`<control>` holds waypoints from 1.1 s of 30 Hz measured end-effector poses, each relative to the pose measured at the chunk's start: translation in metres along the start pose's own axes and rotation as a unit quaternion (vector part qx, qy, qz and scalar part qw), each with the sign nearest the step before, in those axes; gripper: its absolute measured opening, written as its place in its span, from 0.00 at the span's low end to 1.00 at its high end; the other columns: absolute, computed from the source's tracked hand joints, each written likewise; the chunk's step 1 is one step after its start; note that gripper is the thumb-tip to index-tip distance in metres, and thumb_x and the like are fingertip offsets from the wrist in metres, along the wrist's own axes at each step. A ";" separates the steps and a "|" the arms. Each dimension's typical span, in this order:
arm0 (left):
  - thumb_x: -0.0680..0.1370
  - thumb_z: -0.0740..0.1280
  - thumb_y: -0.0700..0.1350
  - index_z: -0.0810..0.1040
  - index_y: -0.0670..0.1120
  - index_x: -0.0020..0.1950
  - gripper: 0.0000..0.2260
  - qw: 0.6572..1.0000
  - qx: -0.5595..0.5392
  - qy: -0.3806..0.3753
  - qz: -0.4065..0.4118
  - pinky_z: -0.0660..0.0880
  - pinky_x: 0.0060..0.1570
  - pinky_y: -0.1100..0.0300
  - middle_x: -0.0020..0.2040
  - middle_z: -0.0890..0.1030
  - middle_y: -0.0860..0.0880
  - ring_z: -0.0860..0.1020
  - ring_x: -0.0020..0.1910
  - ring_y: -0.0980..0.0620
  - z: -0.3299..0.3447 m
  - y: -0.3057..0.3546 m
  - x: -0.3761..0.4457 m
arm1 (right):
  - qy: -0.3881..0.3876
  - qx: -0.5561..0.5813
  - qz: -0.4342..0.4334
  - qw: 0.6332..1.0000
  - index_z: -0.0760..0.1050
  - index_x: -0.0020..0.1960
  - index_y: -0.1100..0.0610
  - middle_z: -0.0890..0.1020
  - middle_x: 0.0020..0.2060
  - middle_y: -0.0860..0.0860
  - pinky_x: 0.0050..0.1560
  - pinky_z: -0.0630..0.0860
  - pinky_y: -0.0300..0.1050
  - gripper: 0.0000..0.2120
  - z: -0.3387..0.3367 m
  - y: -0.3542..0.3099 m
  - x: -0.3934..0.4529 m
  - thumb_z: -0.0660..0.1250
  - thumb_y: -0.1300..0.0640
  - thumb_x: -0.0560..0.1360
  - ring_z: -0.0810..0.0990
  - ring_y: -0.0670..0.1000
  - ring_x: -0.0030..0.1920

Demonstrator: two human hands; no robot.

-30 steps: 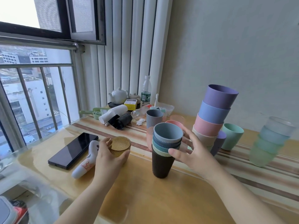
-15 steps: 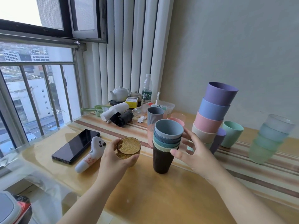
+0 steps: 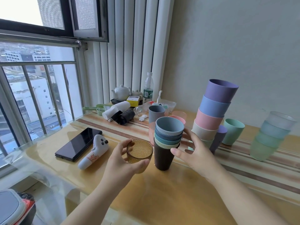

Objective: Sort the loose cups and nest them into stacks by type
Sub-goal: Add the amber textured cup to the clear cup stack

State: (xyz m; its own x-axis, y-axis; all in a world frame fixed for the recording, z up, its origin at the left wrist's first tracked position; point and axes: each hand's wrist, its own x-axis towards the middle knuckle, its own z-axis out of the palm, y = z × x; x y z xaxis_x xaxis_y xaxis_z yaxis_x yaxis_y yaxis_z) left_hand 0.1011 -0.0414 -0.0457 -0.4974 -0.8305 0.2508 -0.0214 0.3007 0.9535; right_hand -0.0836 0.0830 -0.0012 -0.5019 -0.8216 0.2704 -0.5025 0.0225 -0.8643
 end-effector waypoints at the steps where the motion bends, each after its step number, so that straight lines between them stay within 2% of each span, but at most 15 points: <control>1: 0.53 0.80 0.55 0.71 0.64 0.52 0.31 1.000 -0.008 -0.010 0.002 0.76 0.54 0.58 0.54 0.78 0.56 0.75 0.56 0.58 0.002 0.003 -0.004 | 0.004 0.005 0.005 1.000 0.63 0.63 0.37 0.73 0.58 0.35 0.52 0.72 0.27 0.32 -0.001 0.001 -0.002 0.75 0.54 0.66 0.72 0.29 0.55; 4: 0.52 0.81 0.56 0.72 0.60 0.54 0.34 0.998 -0.020 -0.064 0.006 0.76 0.54 0.59 0.53 0.79 0.55 0.77 0.53 0.57 0.013 0.015 -0.020 | 0.017 -0.001 0.020 1.000 0.59 0.69 0.42 0.71 0.63 0.38 0.63 0.70 0.39 0.38 -0.010 0.006 -0.011 0.75 0.48 0.65 0.70 0.37 0.63; 8: 0.52 0.80 0.55 0.72 0.59 0.57 0.35 0.989 -0.034 -0.139 0.026 0.76 0.57 0.55 0.53 0.81 0.54 0.80 0.51 0.56 0.042 0.027 -0.040 | 0.029 0.004 0.039 0.999 0.59 0.68 0.41 0.72 0.62 0.40 0.64 0.70 0.45 0.40 -0.027 0.011 -0.034 0.74 0.40 0.61 0.72 0.41 0.63; 12: 0.54 0.80 0.54 0.72 0.59 0.57 0.34 0.978 -0.037 -0.201 0.053 0.75 0.57 0.60 0.52 0.81 0.60 0.79 0.52 0.60 0.083 0.042 -0.052 | 0.041 0.043 0.066 0.996 0.61 0.69 0.47 0.75 0.58 0.42 0.54 0.75 0.39 0.38 -0.057 0.014 -0.062 0.69 0.36 0.64 0.76 0.41 0.58; 14: 0.55 0.81 0.53 0.71 0.57 0.59 0.35 0.973 -0.039 -0.222 0.051 0.75 0.59 0.57 0.54 0.80 0.57 0.79 0.54 0.59 0.106 0.047 -0.051 | 0.025 0.040 0.076 0.996 0.62 0.67 0.45 0.76 0.58 0.40 0.49 0.74 0.32 0.41 -0.075 0.016 -0.077 0.68 0.30 0.59 0.77 0.37 0.56; 16: 0.53 0.80 0.55 0.71 0.59 0.57 0.35 0.970 -0.057 -0.231 0.042 0.75 0.59 0.53 0.55 0.79 0.56 0.79 0.54 0.57 0.129 0.051 -0.048 | 0.008 0.031 0.085 0.996 0.62 0.67 0.44 0.74 0.59 0.39 0.49 0.74 0.30 0.48 -0.094 0.020 -0.089 0.68 0.26 0.52 0.75 0.33 0.56; 18: 0.54 0.80 0.53 0.70 0.61 0.55 0.34 0.968 -0.072 -0.239 0.033 0.75 0.58 0.56 0.55 0.78 0.58 0.78 0.55 0.57 0.150 0.055 -0.044 | -0.014 0.017 0.107 0.994 0.62 0.67 0.42 0.73 0.60 0.37 0.53 0.73 0.32 0.47 -0.109 0.025 -0.098 0.73 0.30 0.53 0.74 0.32 0.58; 20: 0.58 0.81 0.48 0.69 0.61 0.57 0.32 0.964 -0.079 -0.252 0.032 0.74 0.56 0.63 0.55 0.77 0.60 0.76 0.55 0.60 0.169 0.058 -0.041 | -0.035 0.013 0.128 0.991 0.64 0.64 0.38 0.73 0.61 0.37 0.58 0.73 0.36 0.38 -0.120 0.029 -0.104 0.76 0.42 0.59 0.73 0.34 0.59; 22: 0.59 0.81 0.48 0.69 0.58 0.60 0.33 0.961 -0.085 -0.263 0.025 0.74 0.56 0.64 0.55 0.78 0.58 0.76 0.56 0.61 0.184 0.059 -0.036 | -0.044 0.013 0.135 0.990 0.66 0.61 0.36 0.77 0.59 0.39 0.62 0.73 0.42 0.33 -0.128 0.036 -0.107 0.77 0.51 0.61 0.75 0.39 0.60; 26: 0.53 0.80 0.53 0.72 0.59 0.56 0.34 0.953 -0.104 -0.285 0.011 0.76 0.54 0.64 0.54 0.80 0.56 0.77 0.53 0.63 0.209 0.055 -0.028 | 0.031 -0.001 0.150 0.988 0.69 0.59 0.37 0.80 0.55 0.41 0.61 0.75 0.50 0.31 -0.136 0.055 -0.105 0.78 0.50 0.60 0.80 0.42 0.54; 29: 0.52 0.80 0.52 0.72 0.56 0.58 0.36 0.947 -0.108 -0.303 0.013 0.76 0.56 0.63 0.56 0.79 0.54 0.77 0.56 0.59 0.225 0.051 -0.024 | 0.057 0.000 0.147 0.987 0.71 0.57 0.38 0.82 0.53 0.43 0.58 0.77 0.50 0.29 -0.135 0.065 -0.100 0.78 0.51 0.60 0.80 0.43 0.54; 31: 0.54 0.80 0.51 0.71 0.57 0.60 0.36 0.944 -0.106 -0.311 0.019 0.74 0.57 0.65 0.57 0.78 0.55 0.77 0.57 0.61 0.231 0.049 -0.021 | 0.082 -0.007 0.154 0.985 0.71 0.55 0.37 0.82 0.52 0.41 0.58 0.77 0.48 0.29 -0.136 0.072 -0.097 0.79 0.48 0.58 0.80 0.42 0.54; 33: 0.54 0.78 0.56 0.68 0.58 0.61 0.38 0.948 -0.093 -0.302 0.033 0.72 0.54 0.70 0.58 0.76 0.59 0.76 0.55 0.65 0.233 0.047 -0.018 | 0.114 -0.036 0.167 0.979 0.70 0.53 0.34 0.81 0.51 0.38 0.57 0.75 0.41 0.28 -0.141 0.080 -0.092 0.78 0.43 0.57 0.77 0.38 0.55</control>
State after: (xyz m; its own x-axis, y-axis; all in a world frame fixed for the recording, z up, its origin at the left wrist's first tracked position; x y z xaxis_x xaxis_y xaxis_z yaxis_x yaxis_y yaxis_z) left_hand -0.0930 0.0970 -0.0450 -0.8992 -0.3767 0.2226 0.1525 0.2070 0.9664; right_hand -0.1764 0.2409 -0.0351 -0.7867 -0.6131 0.0726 -0.3275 0.3146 -0.8910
